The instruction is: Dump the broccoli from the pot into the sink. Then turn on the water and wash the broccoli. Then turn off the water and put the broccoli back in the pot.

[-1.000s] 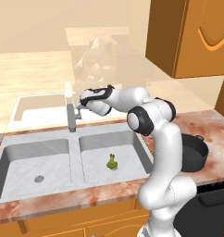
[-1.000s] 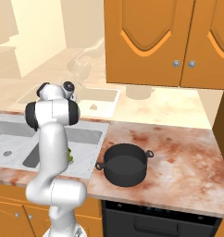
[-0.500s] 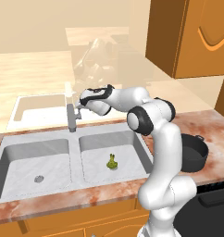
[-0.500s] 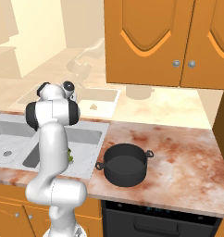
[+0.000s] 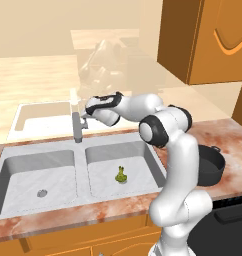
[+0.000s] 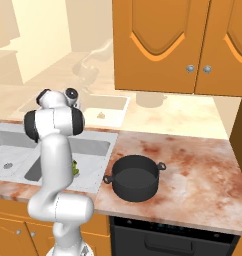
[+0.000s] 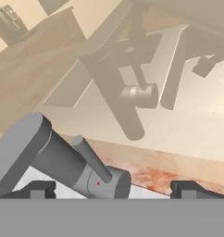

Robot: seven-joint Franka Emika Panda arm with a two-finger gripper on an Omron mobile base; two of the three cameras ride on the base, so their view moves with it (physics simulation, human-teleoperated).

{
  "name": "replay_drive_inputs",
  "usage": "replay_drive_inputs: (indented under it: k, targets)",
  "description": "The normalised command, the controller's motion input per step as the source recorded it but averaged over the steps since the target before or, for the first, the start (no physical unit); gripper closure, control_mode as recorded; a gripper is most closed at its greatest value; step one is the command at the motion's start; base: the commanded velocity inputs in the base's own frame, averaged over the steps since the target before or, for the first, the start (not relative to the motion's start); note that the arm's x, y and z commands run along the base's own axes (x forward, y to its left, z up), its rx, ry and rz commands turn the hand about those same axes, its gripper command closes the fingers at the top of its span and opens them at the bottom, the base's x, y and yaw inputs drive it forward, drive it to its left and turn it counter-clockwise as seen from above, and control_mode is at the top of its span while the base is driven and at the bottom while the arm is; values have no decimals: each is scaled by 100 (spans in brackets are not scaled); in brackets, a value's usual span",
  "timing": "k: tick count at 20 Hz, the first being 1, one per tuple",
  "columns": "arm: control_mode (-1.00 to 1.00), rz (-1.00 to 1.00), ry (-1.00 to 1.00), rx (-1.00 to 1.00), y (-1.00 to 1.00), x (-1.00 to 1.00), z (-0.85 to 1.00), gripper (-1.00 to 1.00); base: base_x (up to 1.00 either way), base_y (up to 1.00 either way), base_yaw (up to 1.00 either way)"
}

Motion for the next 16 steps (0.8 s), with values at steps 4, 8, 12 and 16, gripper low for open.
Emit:
replay_drive_inputs:
  k: [4, 8, 12, 16]
  targets:
    - [-100, 0, 0, 0, 5, -6, -2, -100, 0, 0, 0]
    - [-100, 0, 0, 0, 5, 0, -6, -100, 0, 0, 0]
    - [-100, 0, 0, 0, 1, 4, -8, -100, 0, 0, 0]
    - [-100, 0, 0, 0, 1, 17, -11, -100, 0, 0, 0]
